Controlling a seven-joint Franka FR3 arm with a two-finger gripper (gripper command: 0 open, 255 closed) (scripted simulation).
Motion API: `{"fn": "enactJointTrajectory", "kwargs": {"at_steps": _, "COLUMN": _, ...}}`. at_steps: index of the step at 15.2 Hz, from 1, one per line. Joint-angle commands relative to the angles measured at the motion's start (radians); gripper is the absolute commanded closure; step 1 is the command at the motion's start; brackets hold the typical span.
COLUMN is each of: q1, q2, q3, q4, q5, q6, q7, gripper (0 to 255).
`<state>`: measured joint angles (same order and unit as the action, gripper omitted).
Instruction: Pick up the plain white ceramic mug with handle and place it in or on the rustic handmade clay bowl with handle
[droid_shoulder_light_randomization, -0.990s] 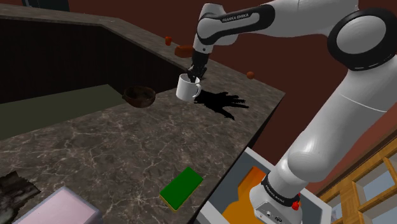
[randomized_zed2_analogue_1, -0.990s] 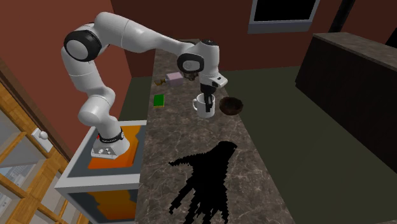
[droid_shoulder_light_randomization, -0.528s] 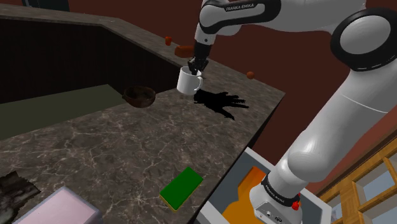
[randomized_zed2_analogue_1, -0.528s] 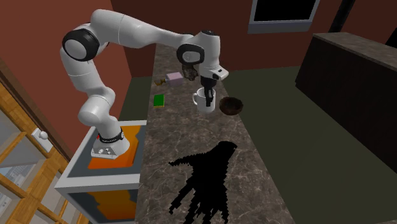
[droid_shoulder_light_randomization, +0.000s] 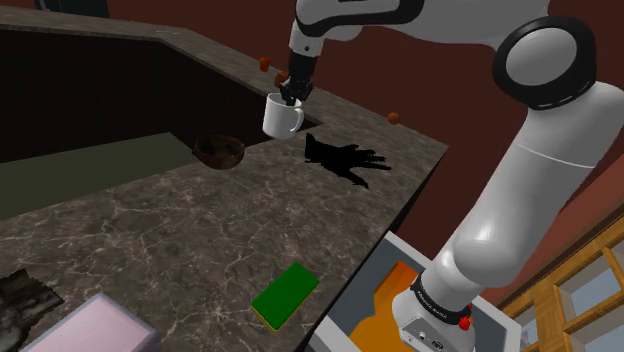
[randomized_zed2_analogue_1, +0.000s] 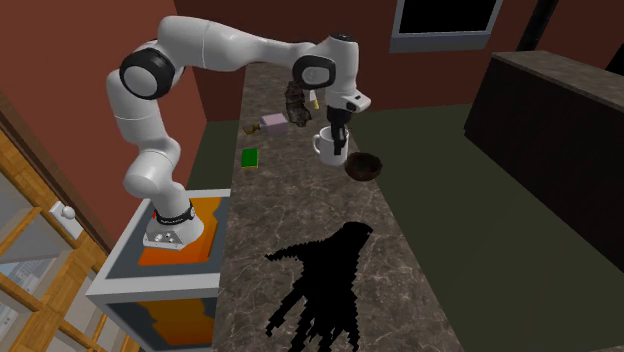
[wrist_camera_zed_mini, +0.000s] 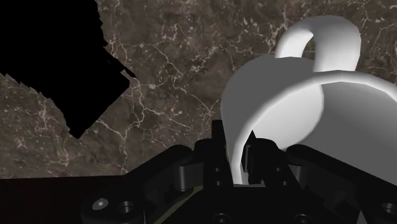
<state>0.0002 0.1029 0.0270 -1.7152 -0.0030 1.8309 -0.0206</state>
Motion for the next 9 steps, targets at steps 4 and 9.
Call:
{"fn": "enactJointTrajectory", "kwargs": {"at_steps": 4, "q1": 0.046, "q2": 0.170, "q3": 0.030, "q4": 0.244, "q5": -0.014, "q6": -0.074, "q7": 0.077, "gripper": 255}}
{"fn": "enactJointTrajectory", "kwargs": {"at_steps": 9, "q1": 0.102, "q2": 0.392, "q3": 0.048, "q4": 0.590, "q5": -0.034, "q6": -0.199, "q7": 0.142, "gripper": 255}}
